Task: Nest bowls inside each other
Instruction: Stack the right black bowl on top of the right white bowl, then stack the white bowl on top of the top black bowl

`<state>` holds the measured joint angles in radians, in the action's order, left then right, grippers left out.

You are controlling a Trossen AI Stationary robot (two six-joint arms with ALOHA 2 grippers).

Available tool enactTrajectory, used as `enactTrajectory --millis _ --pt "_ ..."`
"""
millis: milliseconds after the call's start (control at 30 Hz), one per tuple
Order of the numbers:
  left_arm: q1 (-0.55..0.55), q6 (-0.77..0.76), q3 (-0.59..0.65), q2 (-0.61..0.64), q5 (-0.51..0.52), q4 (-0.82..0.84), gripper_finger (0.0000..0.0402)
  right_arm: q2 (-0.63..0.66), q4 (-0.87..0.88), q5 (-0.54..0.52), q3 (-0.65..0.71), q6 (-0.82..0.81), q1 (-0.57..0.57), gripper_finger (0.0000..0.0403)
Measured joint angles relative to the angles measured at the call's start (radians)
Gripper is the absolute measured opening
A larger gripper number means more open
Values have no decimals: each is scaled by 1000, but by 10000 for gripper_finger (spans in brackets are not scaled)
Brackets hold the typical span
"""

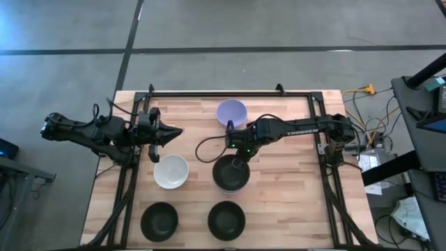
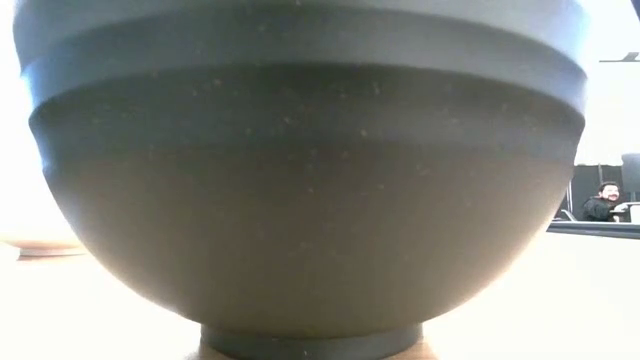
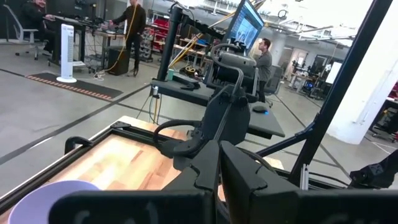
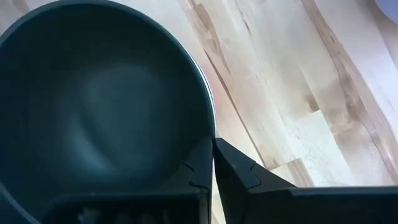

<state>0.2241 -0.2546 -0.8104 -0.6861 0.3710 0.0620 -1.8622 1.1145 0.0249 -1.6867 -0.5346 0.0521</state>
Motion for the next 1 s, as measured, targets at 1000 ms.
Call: enactTrajectory --millis 1000 --pt "-5 -56 -62 -224 -97 938 73 433 4 -517 -47 23 127 9"
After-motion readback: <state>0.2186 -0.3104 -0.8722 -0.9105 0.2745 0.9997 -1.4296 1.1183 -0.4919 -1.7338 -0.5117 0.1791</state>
